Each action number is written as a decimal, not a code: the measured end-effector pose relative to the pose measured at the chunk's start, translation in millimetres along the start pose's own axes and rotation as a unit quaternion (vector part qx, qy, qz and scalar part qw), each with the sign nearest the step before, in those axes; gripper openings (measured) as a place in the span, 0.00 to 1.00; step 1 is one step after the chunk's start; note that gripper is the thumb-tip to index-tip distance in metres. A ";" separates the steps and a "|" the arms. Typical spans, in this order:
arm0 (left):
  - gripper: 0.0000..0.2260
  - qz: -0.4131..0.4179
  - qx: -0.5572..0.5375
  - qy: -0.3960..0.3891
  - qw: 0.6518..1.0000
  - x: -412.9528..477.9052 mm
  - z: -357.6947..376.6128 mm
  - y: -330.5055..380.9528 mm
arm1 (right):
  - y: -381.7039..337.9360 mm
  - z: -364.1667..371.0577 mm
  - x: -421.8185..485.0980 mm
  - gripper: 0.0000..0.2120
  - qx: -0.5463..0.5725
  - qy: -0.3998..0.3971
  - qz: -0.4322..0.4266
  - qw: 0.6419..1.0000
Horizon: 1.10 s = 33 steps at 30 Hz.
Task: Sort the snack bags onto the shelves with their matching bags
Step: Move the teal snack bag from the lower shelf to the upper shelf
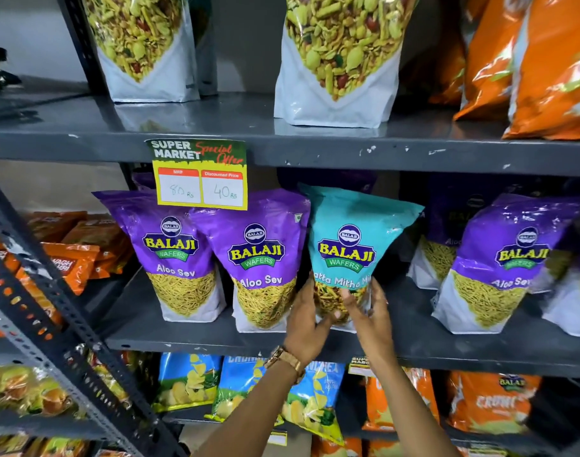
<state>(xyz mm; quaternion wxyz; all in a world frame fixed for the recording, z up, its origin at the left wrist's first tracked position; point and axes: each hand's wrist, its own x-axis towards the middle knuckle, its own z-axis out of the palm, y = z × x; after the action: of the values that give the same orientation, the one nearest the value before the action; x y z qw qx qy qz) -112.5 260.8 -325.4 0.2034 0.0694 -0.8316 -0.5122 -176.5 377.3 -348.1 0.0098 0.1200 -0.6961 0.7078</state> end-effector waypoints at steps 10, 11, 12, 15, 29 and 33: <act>0.31 -0.030 0.049 -0.032 0.998 8.9 22.0 9.2 | -5.0 -47.0 -24.8 0.35 -0.017 0.059 0.006 0.998; 0.31 -0.031 0.054 -0.039 0.997 5.5 24.5 11.0 | -6.2 -51.1 -28.9 0.33 -0.016 0.068 0.012 0.998; 0.31 -0.035 0.056 -0.045 0.997 0.2 27.0 12.9 | -8.0 -54.7 -34.2 0.31 -0.014 0.075 0.019 0.997; 0.30 -0.017 0.044 -0.051 0.998 -20.8 29.5 20.0 | -14.9 -63.2 -56.2 0.26 -0.013 0.090 0.030 0.995; 0.26 0.141 -0.065 -0.089 0.984 -126.4 -73.7 109.9 | -127.9 -58.3 -188.3 0.29 -0.001 0.125 -0.043 0.991; 0.28 0.191 -0.070 -0.043 0.978 -129.1 -132.7 147.7 | -189.8 -28.7 -193.3 0.39 -0.029 0.105 -0.124 0.986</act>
<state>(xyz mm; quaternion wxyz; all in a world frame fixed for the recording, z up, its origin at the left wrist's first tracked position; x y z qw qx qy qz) 72.7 262.1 -177.8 0.2656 -0.1277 -0.7996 -0.5233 41.0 441.1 -197.0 0.1737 0.1305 -0.6909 0.6895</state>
